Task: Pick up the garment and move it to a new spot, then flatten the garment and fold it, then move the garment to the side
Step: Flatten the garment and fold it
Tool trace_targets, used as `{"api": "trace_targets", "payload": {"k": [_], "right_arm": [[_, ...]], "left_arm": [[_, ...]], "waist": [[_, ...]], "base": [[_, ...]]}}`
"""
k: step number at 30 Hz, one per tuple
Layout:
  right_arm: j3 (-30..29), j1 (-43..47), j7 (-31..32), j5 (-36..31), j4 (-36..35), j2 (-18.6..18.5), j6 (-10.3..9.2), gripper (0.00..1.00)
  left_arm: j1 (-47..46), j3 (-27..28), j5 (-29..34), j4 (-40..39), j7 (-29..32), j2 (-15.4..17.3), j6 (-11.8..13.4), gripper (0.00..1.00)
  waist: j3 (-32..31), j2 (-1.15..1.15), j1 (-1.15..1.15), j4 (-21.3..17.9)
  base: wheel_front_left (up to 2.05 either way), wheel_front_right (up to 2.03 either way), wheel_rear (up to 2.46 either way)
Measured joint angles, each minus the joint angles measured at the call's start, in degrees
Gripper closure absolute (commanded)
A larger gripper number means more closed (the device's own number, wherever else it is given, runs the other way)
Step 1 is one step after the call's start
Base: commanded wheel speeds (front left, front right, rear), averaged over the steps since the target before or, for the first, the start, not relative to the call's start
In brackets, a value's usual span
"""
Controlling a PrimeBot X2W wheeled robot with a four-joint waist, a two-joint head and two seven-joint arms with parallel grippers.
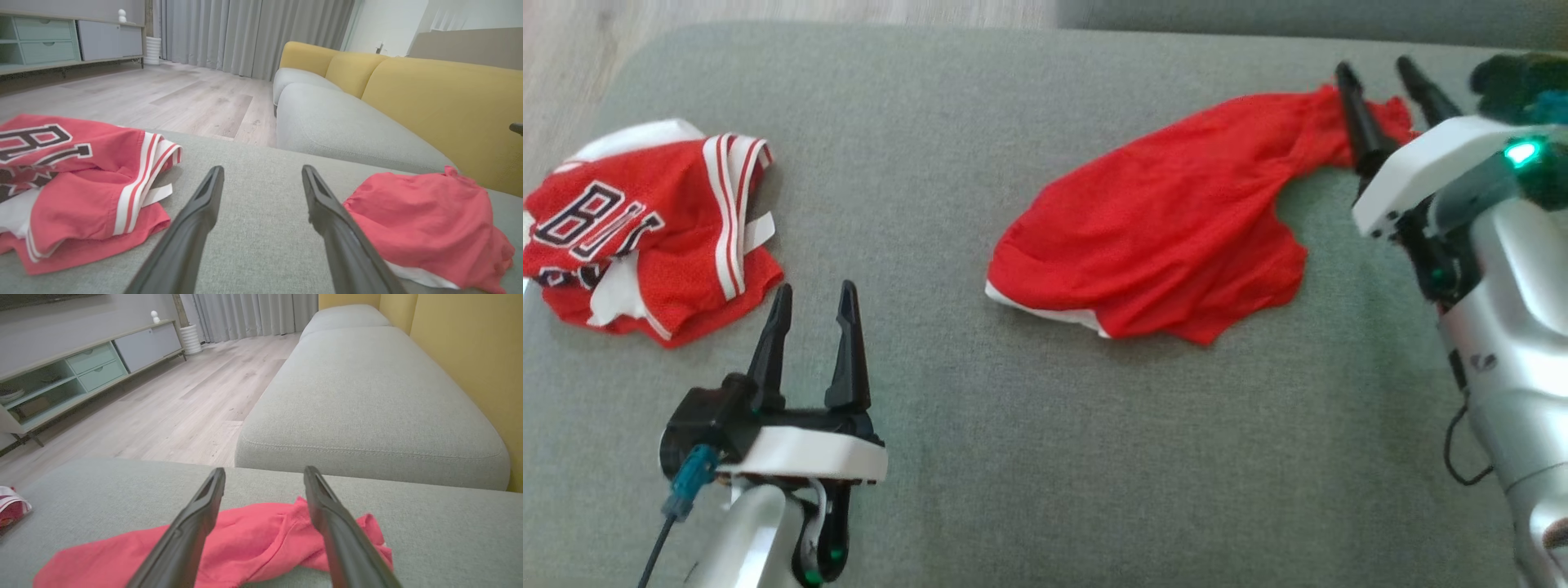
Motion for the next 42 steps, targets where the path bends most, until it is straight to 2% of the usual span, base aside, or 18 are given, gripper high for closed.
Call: {"api": "trace_targets", "payload": {"k": [3, 6, 12, 16, 22, 34, 35, 36, 37, 42], "right_arm": [[2.14, 0.87, 0.58, -0.24, -1.63, 0.09, 0.00, 0.00], [4.76, 4.36, 1.37, -0.73, -7.65, 0.04, 0.00, 0.00], [7.02, 18.95, 3.89, -5.42, -21.30, -0.35, 0.00, 0.00], [7.95, 28.74, 6.80, -8.12, -25.71, 0.87, 0.00, 0.00], [9.60, 29.87, 7.75, -14.51, -24.87, 3.19, 0.00, 0.00], [11.79, 20.02, 8.05, -19.73, -9.94, 6.48, 0.00, 0.00], [11.83, 19.19, 8.11, -19.73, -9.00, 6.76, 0.00, 0.16], [11.81, 18.47, 8.22, -19.73, -8.16, 7.04, 0.00, 0.94], [11.68, 17.92, 8.59, -19.73, -7.56, 7.24, 0.00, 1.00], [9.66, 18.02, 8.58, -19.72, -7.24, 7.28, 0.00, 1.00]], "left_arm": [[0.16, 0.45, 0.09, -0.01, 0.00, 0.01, 0.01, 0.00], [0.81, 0.82, 0.09, 0.08, -0.01, 0.08, 0.02, 0.00], [3.44, 1.75, 0.09, -0.12, -0.01, 0.20, 0.58, 0.00], [3.91, 1.79, 0.09, -1.19, -0.01, 0.25, 0.60, 0.00], [3.47, 1.52, 0.12, -1.65, 0.00, 0.24, 0.54, 0.00], [0.23, 0.52, 0.55, -0.62, 0.00, -0.56, -0.57, 0.00], [0.16, 0.53, 0.55, -0.42, 0.00, -0.63, -0.58, 0.00], [0.09, 0.54, 0.56, -0.25, 0.00, -0.68, -0.58, 0.00], [0.02, 0.55, 0.56, -0.13, 0.00, -0.73, -0.57, 0.00], [-0.08, 0.71, 0.56, 0.03, 0.00, -0.82, -0.57, 0.00]], "waist": [[-1.36, 0.00, 0.00, -0.70], [-2.98, 0.00, -0.01, -1.67], [-5.32, 0.00, -0.02, -4.05], [-4.91, 0.00, -0.02, -4.60], [-2.60, 0.00, -0.01, -3.35], [1.48, 0.00, -0.01, 1.77], [1.67, 0.00, 0.00, 1.94], [1.77, 0.00, 0.00, 2.05], [1.75, 0.00, 0.00, 2.07], [1.03, 0.00, 0.00, 1.46]], "base": [[0.00, 0.00, 0.00], [0.00, 0.00, 0.00], [0.00, 0.00, 0.00], [0.00, 0.00, 0.00], [0.00, 0.00, 0.00], [0.00, 0.00, 0.00], [0.00, 0.00, 0.00], [0.00, 0.00, 0.00], [0.00, 0.00, 0.00], [0.00, 0.00, 0.00]]}}
